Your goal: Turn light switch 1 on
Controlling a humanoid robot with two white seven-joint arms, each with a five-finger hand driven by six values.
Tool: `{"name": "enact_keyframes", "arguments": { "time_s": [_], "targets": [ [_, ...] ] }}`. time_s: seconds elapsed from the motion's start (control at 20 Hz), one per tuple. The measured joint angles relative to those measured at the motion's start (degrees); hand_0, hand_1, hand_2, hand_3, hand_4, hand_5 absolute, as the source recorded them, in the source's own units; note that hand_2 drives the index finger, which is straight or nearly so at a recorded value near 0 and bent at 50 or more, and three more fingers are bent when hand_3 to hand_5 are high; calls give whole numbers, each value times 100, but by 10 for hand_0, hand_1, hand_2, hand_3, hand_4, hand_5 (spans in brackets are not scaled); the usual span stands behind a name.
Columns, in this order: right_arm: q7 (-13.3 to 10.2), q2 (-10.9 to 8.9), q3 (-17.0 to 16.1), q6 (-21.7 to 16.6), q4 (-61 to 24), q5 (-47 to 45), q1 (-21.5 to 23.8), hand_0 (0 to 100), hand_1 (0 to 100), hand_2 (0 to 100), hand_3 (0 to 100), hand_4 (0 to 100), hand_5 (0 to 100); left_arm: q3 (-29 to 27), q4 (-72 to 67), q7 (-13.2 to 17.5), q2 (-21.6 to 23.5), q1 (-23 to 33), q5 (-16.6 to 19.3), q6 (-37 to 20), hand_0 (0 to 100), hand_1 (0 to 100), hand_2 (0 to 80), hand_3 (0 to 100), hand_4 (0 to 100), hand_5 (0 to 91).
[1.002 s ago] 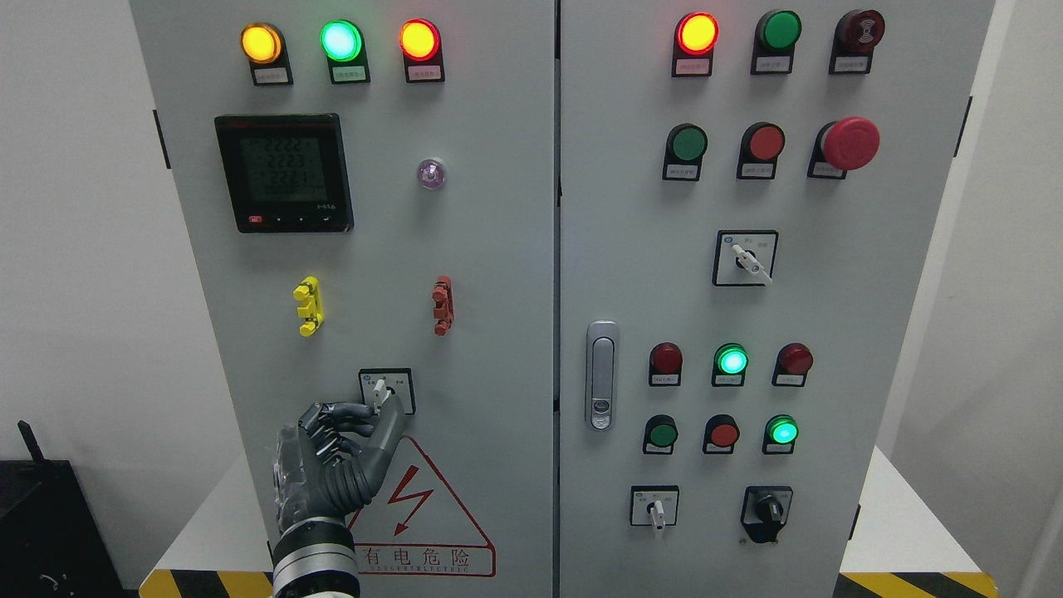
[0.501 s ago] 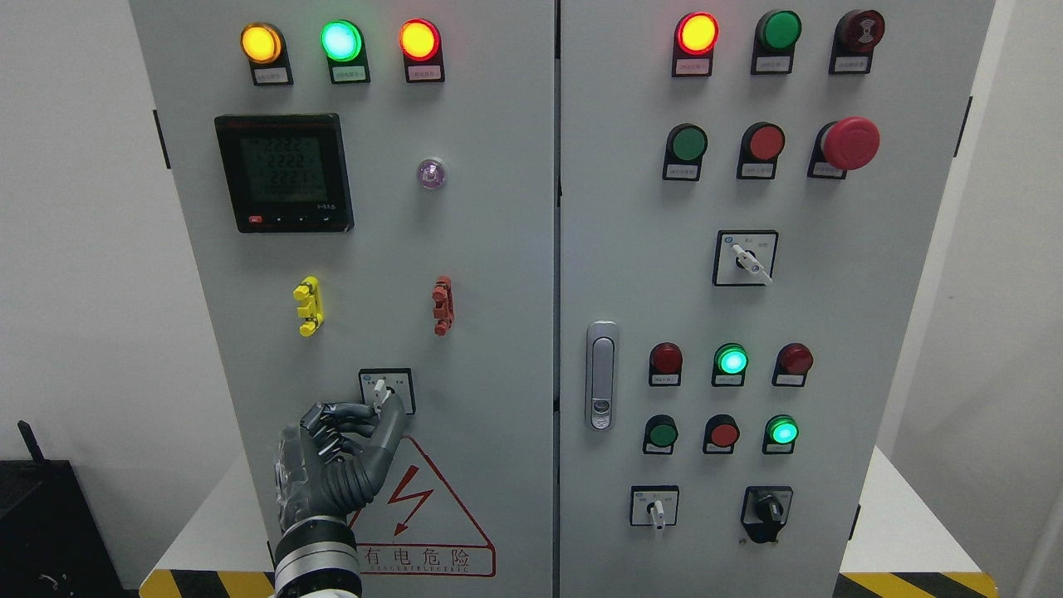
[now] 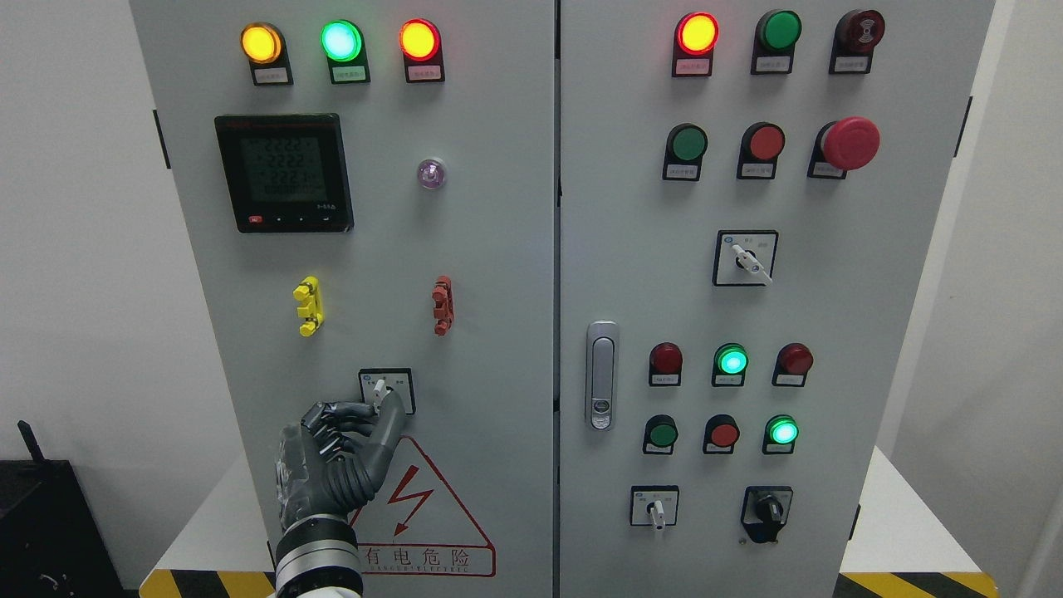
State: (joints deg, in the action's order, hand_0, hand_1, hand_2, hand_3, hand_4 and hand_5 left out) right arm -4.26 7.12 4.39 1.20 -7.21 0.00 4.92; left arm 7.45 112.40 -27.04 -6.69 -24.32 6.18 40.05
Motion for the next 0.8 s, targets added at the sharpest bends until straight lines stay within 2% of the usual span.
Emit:
{"name": "enact_keyframes", "arguments": {
  "time_s": [0.8],
  "targets": [
    [0, 0, 0, 0, 0, 0, 0, 0, 0, 0, 0, 0, 0, 41, -4, 0, -6, -32, 5, 88, 251, 677, 581, 773, 866, 869]
  ]
}}
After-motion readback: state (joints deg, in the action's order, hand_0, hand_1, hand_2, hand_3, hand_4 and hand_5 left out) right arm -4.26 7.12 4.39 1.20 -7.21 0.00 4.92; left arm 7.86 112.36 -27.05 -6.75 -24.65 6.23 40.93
